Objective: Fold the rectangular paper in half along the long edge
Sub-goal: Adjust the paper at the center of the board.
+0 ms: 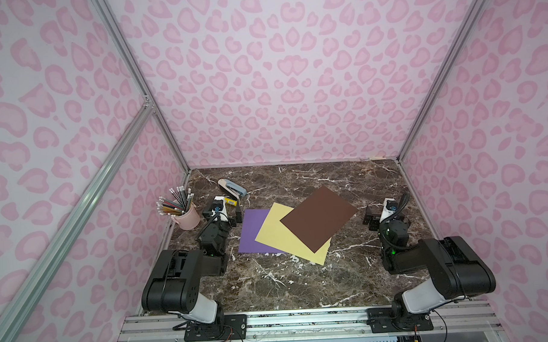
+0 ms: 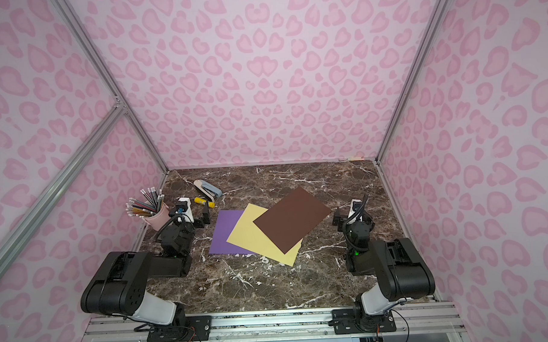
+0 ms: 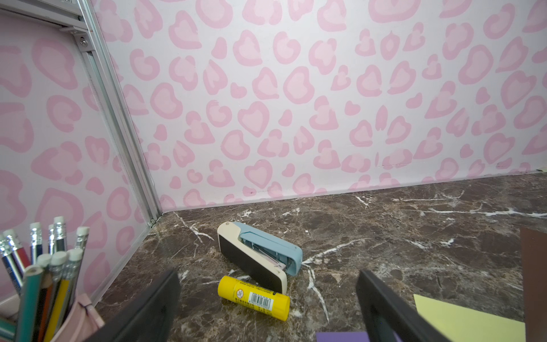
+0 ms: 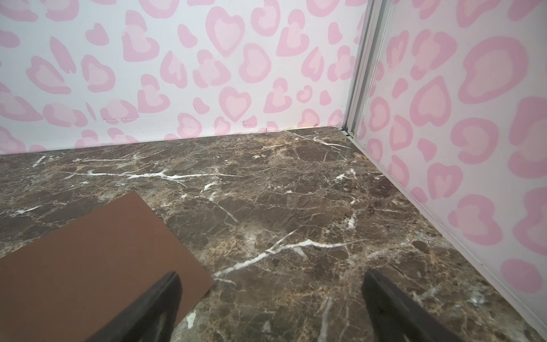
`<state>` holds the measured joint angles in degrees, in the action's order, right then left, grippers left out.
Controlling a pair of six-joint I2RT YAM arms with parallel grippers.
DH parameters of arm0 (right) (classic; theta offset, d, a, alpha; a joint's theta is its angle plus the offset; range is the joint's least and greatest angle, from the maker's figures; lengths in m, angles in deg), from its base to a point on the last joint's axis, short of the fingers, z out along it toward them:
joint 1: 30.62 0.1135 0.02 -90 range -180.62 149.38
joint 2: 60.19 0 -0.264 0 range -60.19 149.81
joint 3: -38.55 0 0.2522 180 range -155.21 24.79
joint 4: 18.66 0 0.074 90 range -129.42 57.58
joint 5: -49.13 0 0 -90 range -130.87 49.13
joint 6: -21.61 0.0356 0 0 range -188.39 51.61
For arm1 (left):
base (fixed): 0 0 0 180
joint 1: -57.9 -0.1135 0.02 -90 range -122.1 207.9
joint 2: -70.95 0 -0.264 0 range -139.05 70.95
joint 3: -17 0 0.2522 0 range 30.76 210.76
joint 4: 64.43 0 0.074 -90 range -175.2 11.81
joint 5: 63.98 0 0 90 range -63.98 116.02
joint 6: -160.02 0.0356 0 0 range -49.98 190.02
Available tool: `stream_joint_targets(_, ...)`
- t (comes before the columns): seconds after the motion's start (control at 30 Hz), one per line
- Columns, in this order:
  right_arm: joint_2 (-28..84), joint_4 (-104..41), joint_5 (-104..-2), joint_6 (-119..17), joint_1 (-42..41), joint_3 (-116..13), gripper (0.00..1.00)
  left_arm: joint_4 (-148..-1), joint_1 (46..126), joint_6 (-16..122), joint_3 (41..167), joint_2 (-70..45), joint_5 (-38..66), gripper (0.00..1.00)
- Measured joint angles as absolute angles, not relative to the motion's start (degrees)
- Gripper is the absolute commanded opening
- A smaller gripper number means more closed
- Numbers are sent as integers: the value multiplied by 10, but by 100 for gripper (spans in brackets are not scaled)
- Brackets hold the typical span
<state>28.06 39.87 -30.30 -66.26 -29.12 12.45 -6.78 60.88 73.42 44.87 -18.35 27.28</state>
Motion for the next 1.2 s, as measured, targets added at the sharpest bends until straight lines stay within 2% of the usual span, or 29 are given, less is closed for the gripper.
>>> stream_joint_targets(0.17,281,399,-303,-663,-291,124,100,-68,608,734,449,-184,271,96)
stream_joint_targets(0.2,281,399,-303,-663,-291,124,99,-68,608,734,449,-184,271,98)
stream_joint_targets(0.3,281,399,-303,-663,-291,124,100,-68,603,729,449,-183,263,81)
stream_joint_targets(0.37,279,399,-303,-663,-291,125,99,-115,602,727,474,-168,268,81)
stream_joint_targets(0.43,266,379,-306,-663,-291,118,100,-211,601,714,549,-150,295,81)
stream_joint_targets(0.5,228,309,-316,-663,-291,80,99,-342,598,695,677,-152,320,76)
stream_joint_targets(0.57,164,211,-326,-650,-294,13,100,-465,592,676,812,-162,328,74)
stream_joint_targets(0.6,138,168,-342,-640,-298,-21,100,-506,590,668,852,-162,327,75)
stream_joint_targets(0.67,83,77,-378,-611,-314,-101,99,-580,586,646,892,-133,322,83)
stream_joint_targets(0.73,38,10,-402,-575,-324,-154,99,-627,584,628,881,-77,301,99)
stream_joint_targets(0.8,-1,-28,-425,-532,-329,-175,99,-642,583,608,867,-14,285,96)
stream_joint_targets(0.93,-35,-88,-503,-481,-329,-178,79,-644,582,588,861,79,241,96)
stream_joint_targets(0.97,-31,-114,-516,-471,-321,-186,77,-653,581,583,865,91,226,100)
stream_joint_targets(1.07,-6,-175,-532,-479,-272,-220,68,-696,582,577,871,117,184,91)
stream_joint_targets(1.13,15,-205,-532,-484,-236,-233,64,-712,583,570,856,143,160,76)
stream_joint_targets(1.2,45,-235,-532,-485,-208,-239,57,-723,583,562,827,175,138,69)
